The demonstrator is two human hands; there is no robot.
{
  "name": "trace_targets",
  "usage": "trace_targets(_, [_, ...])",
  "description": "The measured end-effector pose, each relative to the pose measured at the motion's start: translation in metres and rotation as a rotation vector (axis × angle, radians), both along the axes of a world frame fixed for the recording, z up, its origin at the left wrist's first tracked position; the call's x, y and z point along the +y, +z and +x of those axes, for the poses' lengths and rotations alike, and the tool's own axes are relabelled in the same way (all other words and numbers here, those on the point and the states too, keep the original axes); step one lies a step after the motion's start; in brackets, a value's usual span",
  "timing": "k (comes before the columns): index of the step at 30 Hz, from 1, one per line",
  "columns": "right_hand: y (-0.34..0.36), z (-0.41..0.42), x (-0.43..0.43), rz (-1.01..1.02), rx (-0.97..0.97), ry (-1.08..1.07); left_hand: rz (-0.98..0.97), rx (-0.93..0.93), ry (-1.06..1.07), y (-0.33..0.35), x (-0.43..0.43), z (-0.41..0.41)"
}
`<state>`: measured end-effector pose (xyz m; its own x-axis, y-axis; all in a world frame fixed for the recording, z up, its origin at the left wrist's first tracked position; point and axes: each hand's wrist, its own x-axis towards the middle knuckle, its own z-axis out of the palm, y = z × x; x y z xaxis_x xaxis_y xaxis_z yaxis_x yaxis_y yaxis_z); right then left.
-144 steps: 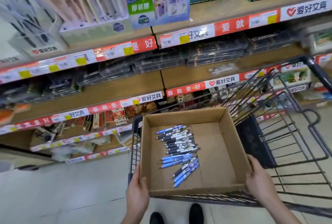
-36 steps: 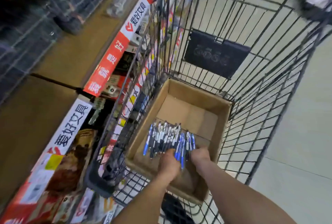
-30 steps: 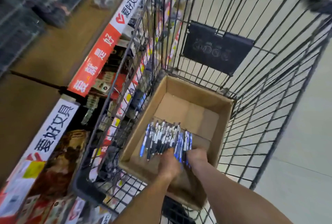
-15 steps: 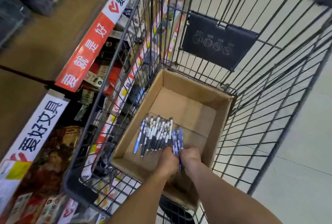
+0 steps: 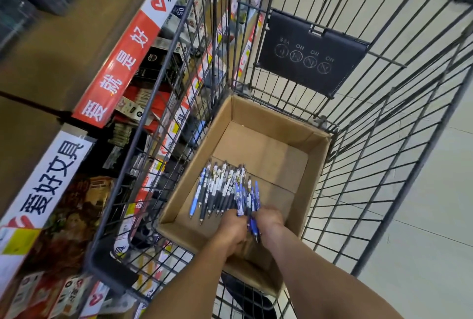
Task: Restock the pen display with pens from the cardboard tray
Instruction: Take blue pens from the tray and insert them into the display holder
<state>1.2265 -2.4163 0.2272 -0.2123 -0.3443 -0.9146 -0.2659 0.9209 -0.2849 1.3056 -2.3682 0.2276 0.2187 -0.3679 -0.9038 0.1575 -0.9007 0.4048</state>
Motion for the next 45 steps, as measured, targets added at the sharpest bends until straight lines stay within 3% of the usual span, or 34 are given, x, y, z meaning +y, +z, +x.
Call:
trace_targets(6, [-0.001, 0.003, 0.003, 0.008, -0.031, -0.111, 0.027, 0.058, 0.109, -0.004, 0.000, 0.014])
trace_targets(15, [0.019, 0.000, 0.004, -0.038, 0.098, -0.157, 0.018, -0.069, 0.099, 0.001, 0.005, 0.021])
trace_targets(21, [0.063, 0.010, 0.018, 0.053, -0.073, -0.211, 0.013, -0.049, 0.134, 0.047, 0.015, 0.022])
trace_targets(28, [0.134, 0.014, 0.042, 0.048, -0.188, -0.224, -0.051, -0.026, 0.209, 0.132, 0.046, 0.031])
trace_targets(34, [0.210, 0.029, 0.054, -0.165, -0.318, -0.162, -0.207, -0.026, 0.356, 0.218, 0.068, 0.037])
trace_targets(40, [0.306, 0.064, 0.064, -0.343, -0.499, -0.031, -0.438, -0.162, 0.389, 0.326, 0.080, 0.057])
trace_targets(45, [0.408, 0.089, 0.082, -0.555, -0.733, 0.041, -0.636, -0.378, 0.390, 0.412, 0.103, 0.084])
